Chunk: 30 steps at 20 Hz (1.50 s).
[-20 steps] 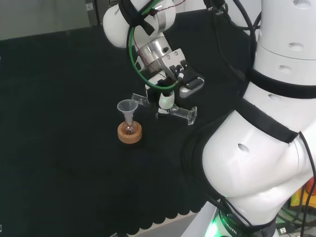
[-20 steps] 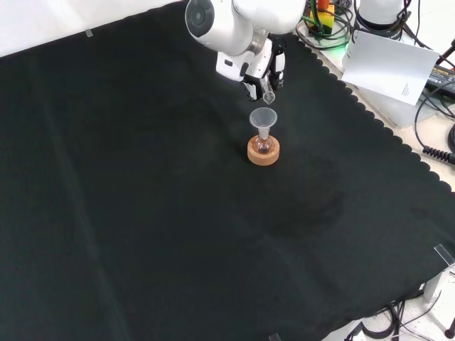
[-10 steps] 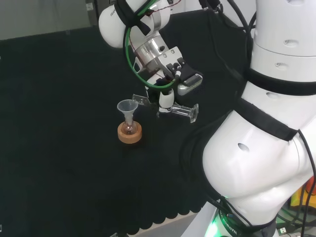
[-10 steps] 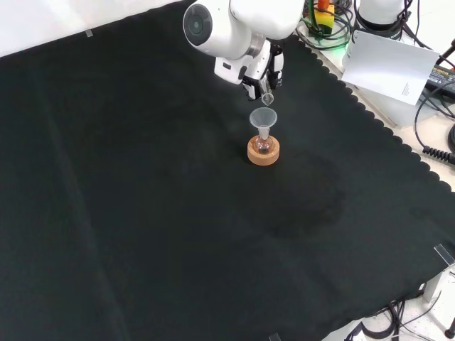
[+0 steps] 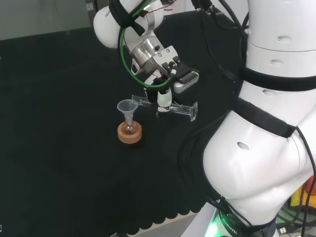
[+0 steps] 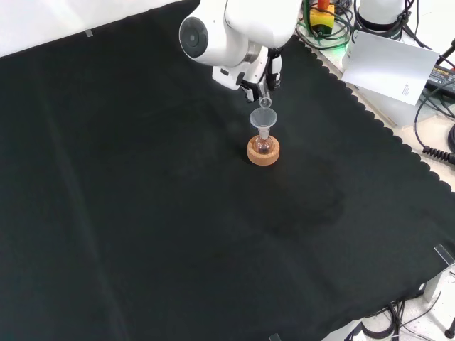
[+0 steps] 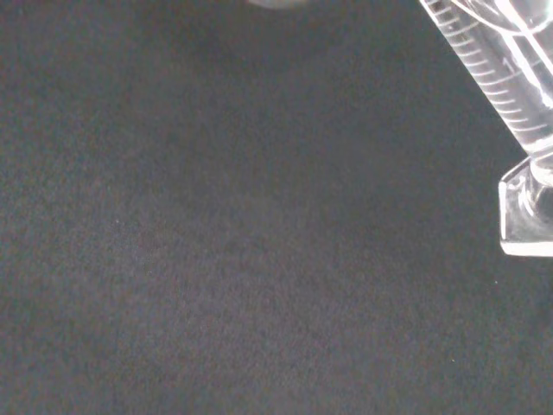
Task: Pour the water from the graduated cylinder into the round-bottom flask.
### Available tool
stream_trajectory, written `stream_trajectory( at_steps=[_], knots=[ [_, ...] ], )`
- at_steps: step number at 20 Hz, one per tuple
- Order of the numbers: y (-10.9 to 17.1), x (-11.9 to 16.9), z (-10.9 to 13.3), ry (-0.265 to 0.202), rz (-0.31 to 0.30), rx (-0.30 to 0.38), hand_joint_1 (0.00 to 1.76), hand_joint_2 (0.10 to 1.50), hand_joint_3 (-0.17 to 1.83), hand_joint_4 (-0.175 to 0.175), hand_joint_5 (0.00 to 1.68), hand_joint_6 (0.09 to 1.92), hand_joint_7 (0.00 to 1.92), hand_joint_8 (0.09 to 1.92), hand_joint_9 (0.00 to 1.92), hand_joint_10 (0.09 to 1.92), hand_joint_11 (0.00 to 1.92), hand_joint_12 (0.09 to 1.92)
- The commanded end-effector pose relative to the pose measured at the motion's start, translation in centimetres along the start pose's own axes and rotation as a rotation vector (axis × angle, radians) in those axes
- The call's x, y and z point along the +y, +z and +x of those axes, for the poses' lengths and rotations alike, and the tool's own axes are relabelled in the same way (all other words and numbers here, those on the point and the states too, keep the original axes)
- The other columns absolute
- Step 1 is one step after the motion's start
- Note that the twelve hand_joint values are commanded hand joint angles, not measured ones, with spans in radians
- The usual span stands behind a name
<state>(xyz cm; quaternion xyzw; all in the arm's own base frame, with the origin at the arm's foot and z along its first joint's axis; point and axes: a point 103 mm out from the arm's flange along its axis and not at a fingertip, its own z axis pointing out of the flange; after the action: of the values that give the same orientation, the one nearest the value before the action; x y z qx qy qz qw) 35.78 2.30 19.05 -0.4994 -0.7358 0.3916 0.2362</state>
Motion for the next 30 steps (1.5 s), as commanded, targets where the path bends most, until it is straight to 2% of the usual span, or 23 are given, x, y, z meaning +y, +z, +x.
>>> stream_trajectory(
  at_steps=[1, 12, 30],
  knots=[
    [-0.2, -0.1, 0.1, 0.011, 0.018, -0.016, 1.15, 1.14, -0.02, -0.175, 0.97, 1.04, 1.41, 0.15, 1.54, 0.09, 1.42, 0.61],
    [-0.4, -0.3, 0.0, 0.064, 0.085, -0.041, 1.15, 1.14, -0.02, -0.175, 0.97, 1.04, 1.41, 0.15, 1.54, 0.09, 1.42, 0.61],
    [-1.4, -0.4, 0.1, 0.109, 0.146, -0.046, 1.15, 1.14, -0.02, -0.175, 0.97, 1.04, 1.41, 0.14, 1.54, 0.09, 1.42, 0.61]
  ],
)
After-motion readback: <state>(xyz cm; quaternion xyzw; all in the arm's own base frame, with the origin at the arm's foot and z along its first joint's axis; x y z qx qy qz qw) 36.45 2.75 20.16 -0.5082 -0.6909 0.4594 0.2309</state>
